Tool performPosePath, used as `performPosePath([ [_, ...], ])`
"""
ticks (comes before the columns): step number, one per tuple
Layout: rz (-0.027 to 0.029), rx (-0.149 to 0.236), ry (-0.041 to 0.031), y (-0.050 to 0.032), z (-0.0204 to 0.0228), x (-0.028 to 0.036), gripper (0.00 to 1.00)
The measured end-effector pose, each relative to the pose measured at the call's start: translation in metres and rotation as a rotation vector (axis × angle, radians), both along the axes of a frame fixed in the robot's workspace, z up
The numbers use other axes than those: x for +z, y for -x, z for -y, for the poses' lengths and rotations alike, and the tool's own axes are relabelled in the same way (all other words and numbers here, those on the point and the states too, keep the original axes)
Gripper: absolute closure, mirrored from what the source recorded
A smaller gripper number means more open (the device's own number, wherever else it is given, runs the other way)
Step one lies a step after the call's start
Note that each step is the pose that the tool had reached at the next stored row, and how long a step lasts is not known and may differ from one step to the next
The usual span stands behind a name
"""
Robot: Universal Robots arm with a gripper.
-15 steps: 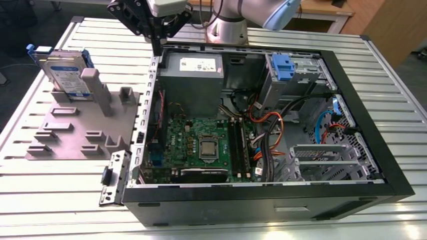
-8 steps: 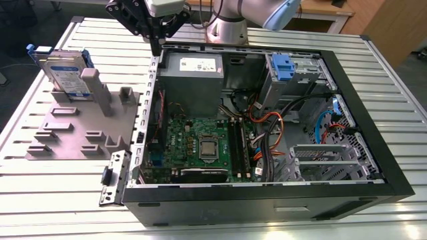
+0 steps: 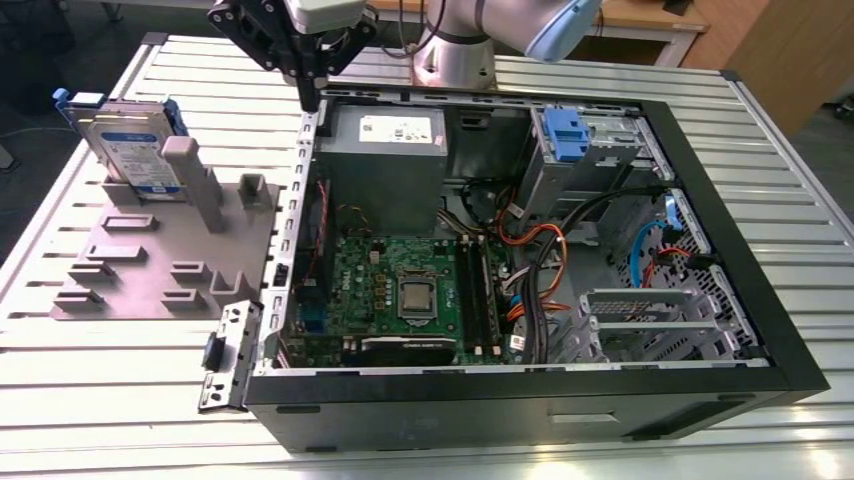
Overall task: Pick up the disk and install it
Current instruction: 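Reach for the disk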
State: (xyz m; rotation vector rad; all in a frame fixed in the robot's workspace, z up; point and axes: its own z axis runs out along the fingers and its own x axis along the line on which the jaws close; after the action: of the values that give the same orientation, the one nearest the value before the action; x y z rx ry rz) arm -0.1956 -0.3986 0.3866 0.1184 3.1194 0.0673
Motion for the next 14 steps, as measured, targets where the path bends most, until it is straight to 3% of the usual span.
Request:
performPosePath([
  [14, 0.0000, 0.000, 0.0000, 0.0034, 0.0000, 0.0000, 0.89],
])
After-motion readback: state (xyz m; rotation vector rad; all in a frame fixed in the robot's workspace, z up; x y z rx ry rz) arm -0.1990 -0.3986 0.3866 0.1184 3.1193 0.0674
